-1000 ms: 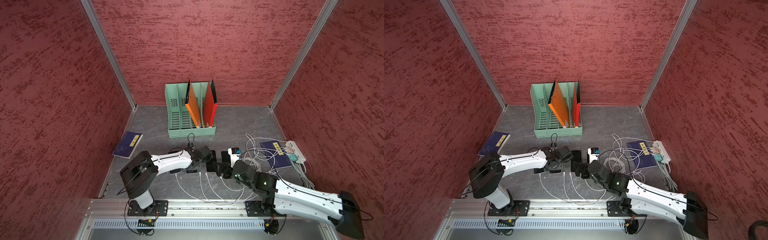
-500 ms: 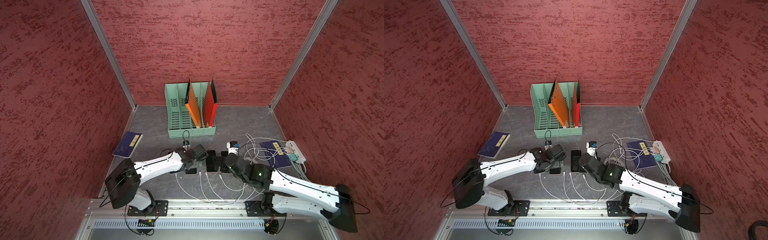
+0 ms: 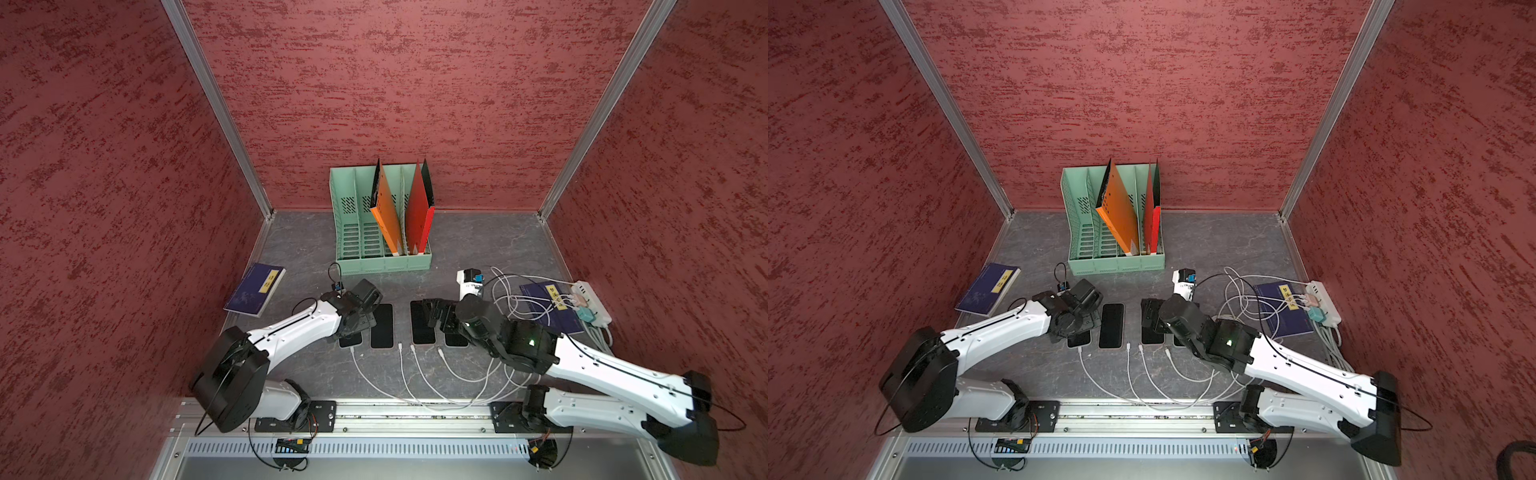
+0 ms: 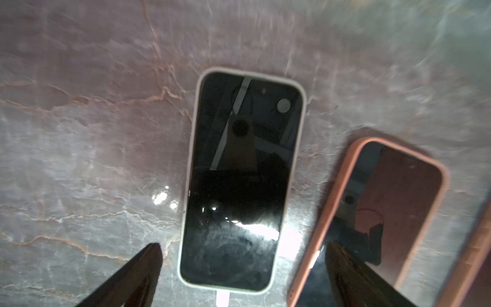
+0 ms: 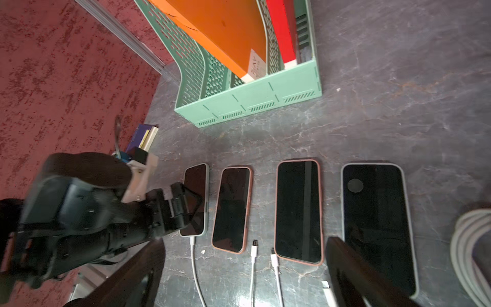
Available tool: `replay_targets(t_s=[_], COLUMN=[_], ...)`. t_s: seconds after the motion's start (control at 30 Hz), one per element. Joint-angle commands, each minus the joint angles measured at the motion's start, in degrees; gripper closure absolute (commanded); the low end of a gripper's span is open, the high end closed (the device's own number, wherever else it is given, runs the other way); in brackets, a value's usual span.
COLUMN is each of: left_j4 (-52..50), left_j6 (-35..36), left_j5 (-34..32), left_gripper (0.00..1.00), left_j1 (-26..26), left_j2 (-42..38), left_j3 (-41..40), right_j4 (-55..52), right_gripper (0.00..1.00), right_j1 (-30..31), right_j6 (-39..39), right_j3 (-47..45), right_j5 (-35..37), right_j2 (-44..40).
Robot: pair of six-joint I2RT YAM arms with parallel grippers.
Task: Unplug the charging cable from the phone
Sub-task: Pick up the phone at the center of the board.
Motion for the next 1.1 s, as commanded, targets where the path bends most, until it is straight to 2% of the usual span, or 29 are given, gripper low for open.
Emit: replay_targets(t_s=[0.0,0.23,0.6,0.7,1.07], left_j4=[2.09,3.51,3.12,3.13,5.67], left_j6=[1.40,2.05,2.83,3.32,4.40], left_j5=[1.77,3.12,3.14,2.91,4.66], left_gripper=[0.00,0.00,0.00,0.00,0.11], left_j1=[0.42,1.44,3.34,4.24,4.69], left_j2=[2.93,6.32,2.08,2.96,7.62], left_j3=[0.40,-0.14,-1.29,-1.55,-2.10], right_j4=[1.45,4.10,5.55,5.91,8.53], right_gripper=[0.02,0.02,0.02,0.02,0.02], right_j1=[-0.27,-0.24,-0.25,-0.21,-0.17], right_j6=[-1.53,-1.21,-0.82,-0.61,-0.17], right_j3=[1.42,-0.83,-2.83,-2.79,-4.86], right_j5=[-3.47,-5.11,-6.22,-6.67,-9.17], right_j2=[2.02,2.56,2.70,3.13,2.17])
